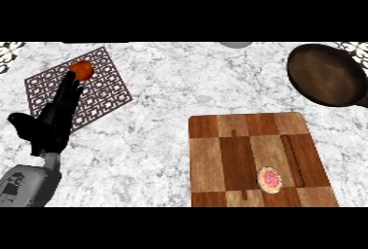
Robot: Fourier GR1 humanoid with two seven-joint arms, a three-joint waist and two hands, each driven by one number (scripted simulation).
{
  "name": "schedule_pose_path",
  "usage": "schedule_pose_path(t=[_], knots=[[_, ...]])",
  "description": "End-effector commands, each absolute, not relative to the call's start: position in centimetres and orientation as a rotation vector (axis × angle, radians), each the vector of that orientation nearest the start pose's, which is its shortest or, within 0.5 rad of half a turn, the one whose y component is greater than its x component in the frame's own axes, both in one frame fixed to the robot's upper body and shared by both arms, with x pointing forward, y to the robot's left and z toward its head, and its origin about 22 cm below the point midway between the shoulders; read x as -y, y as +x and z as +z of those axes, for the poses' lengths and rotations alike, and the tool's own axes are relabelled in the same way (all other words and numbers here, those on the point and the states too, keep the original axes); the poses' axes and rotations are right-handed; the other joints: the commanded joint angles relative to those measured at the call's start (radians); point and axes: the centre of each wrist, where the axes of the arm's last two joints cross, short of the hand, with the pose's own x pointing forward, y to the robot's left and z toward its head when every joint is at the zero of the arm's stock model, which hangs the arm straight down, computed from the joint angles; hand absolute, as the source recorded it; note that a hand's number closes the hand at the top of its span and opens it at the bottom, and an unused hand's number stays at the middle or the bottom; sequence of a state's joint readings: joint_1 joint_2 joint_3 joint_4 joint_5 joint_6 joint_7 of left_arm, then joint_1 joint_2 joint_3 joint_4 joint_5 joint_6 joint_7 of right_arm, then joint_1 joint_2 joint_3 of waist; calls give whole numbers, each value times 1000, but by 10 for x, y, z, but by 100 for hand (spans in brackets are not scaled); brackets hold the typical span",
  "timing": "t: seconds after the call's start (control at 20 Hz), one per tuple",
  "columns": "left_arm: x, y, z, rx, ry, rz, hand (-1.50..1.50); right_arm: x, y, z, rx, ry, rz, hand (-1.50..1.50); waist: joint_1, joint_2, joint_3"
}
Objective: Pick the cupcake from the cutting board and place it in the pan
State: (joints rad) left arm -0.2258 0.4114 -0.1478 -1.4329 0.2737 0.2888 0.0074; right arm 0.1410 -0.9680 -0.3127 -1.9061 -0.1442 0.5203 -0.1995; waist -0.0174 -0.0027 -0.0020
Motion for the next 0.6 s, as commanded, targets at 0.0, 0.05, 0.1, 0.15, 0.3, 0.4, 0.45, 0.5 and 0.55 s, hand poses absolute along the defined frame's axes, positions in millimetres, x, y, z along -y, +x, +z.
schedule_pose_path(t=[0.0,0.05,0.1,0.15,0.3,0.4,0.45,0.5,0.55], knots=[[-270,301,67,1619,209,-45,0,371,202,246,1674,-420,1158,-150,15,1,1],[-282,297,42,1606,231,-11,0,363,192,251,1674,-420,1185,-150,8,1,1],[-268,297,44,1621,194,-41,0,369,215,234,1684,-436,1163,-150,23,4,2],[-270,297,41,1633,218,-49,0,351,207,248,1689,-421,1179,-150,20,3,1],[-286,289,47,1614,203,-47,0,338,207,228,1657,-364,1181,-150,21,3,2],[-278,301,46,1614,206,-29,0,342,207,241,1630,-275,1216,-150,15,3,1],[-277,286,49,1621,200,-63,0,318,207,239,1619,-245,1225,-150,26,2,1],[-289,292,40,1625,221,-59,0,311,207,236,1626,-222,1223,-150,23,4,1],[-283,293,63,1627,203,-68,0,305,202,228,1624,-195,1222,-150,22,2,1]])
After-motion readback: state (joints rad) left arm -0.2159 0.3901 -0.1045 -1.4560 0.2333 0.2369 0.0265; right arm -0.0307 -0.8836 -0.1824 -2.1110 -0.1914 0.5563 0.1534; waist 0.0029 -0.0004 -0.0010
